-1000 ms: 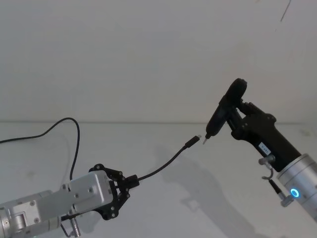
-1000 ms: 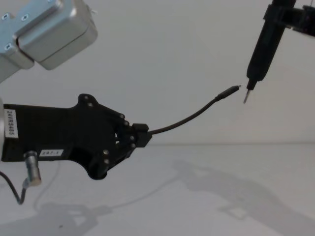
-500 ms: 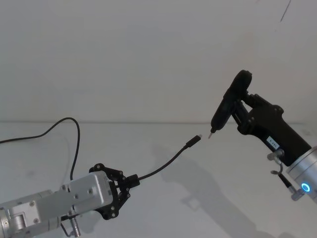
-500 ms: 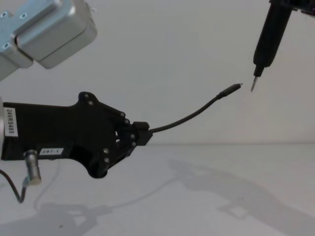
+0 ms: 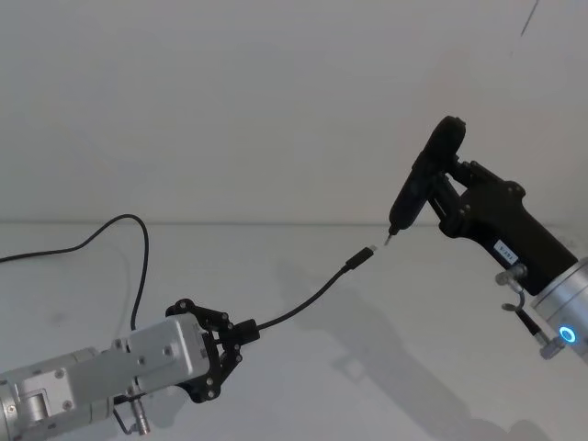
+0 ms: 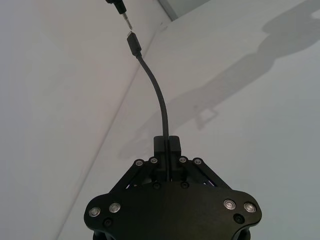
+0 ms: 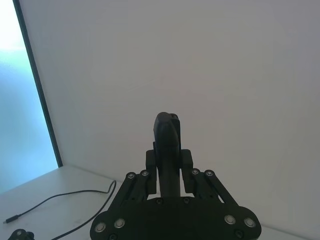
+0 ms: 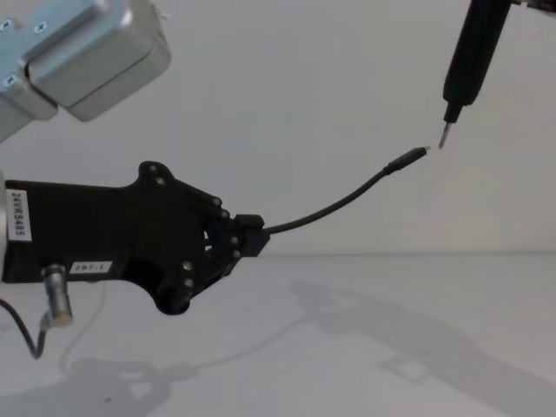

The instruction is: Pick up the data cable with the one hand.

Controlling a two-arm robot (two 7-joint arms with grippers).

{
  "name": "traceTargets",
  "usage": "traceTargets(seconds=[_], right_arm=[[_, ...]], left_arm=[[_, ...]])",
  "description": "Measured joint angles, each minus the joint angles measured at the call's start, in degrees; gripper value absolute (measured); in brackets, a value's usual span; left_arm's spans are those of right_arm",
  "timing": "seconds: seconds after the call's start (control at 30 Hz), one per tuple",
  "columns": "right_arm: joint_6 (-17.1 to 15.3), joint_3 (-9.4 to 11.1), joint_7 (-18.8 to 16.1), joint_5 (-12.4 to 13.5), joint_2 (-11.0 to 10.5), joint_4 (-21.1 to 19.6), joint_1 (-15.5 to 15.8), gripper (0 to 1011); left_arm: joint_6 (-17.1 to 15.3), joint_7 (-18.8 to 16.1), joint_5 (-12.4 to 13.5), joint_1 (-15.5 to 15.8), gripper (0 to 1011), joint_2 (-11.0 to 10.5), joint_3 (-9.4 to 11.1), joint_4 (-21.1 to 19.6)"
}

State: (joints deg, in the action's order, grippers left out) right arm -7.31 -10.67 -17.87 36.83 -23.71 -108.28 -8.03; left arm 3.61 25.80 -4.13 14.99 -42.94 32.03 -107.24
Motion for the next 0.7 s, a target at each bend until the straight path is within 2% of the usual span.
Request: traceTargets(seconds=[0.7], right_arm=[[-0.97, -1.33, 1.45, 0.84, -0.58, -0.57, -0.20, 284]], left_arm=[[0.09, 0.01, 0.02, 0.00, 56, 0.00, 0.00, 0.01]])
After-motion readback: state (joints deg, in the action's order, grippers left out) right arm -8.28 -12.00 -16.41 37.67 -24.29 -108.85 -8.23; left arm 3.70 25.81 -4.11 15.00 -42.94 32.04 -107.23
